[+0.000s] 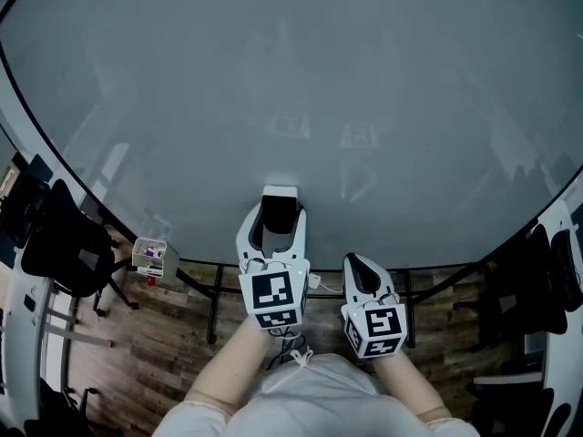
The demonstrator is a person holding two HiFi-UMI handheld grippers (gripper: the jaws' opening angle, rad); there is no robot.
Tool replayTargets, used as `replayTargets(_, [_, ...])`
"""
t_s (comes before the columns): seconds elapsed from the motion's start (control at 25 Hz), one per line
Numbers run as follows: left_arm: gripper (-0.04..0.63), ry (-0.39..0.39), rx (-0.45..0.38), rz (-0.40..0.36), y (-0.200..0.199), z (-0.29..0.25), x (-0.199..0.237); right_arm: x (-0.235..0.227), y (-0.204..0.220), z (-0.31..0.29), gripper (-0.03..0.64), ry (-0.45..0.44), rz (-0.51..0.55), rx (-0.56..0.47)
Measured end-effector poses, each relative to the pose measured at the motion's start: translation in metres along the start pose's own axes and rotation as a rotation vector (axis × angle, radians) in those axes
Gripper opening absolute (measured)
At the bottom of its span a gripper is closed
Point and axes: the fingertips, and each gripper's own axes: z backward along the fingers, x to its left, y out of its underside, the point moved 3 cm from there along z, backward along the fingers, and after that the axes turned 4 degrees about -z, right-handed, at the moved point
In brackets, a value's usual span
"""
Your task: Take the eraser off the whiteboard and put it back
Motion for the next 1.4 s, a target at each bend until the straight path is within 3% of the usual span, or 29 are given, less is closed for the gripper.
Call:
replayTargets(0.52, [0.284,0.010,0.009,0.031,0.007,0.029,-0.002,0.010,0.007,0.012,0.029,-0.012,-0.007,0.008])
replayTargets(0.68, [0.281,0.017,0.050,0.025,0.018,0.038,0.001,0.016,0.010,0.010,0.029,-0.028,-0.020,0.009])
replayTargets(0.72, [0.258,0.015,0.059,0.023,0.023,0.042,0.001,0.017,0.012,0.011,0.029,-0.034,-0.024,0.013])
replayTargets(0.8, [0.137,0.009,0.069,0.022,0.034,0.050,0.000,0.020,0.017,0.011,0.029,-0.042,-0.029,0.025])
replayTargets(0.88, [0.056,0.008,0.085,0.030,0.042,0.054,0.000,0.022,0.021,0.011,0.029,-0.046,-0.032,0.034])
replayTargets(1.08, [0.018,0.048,0.137,0.032,0.067,0.063,-0.009,0.029,0.026,0.008,0.029,-0.062,-0.026,0.036])
replayTargets(1.4, [0.017,0.135,0.198,0.080,0.092,0.071,-0.027,0.033,0.024,0.008,0.028,-0.064,-0.004,0.013])
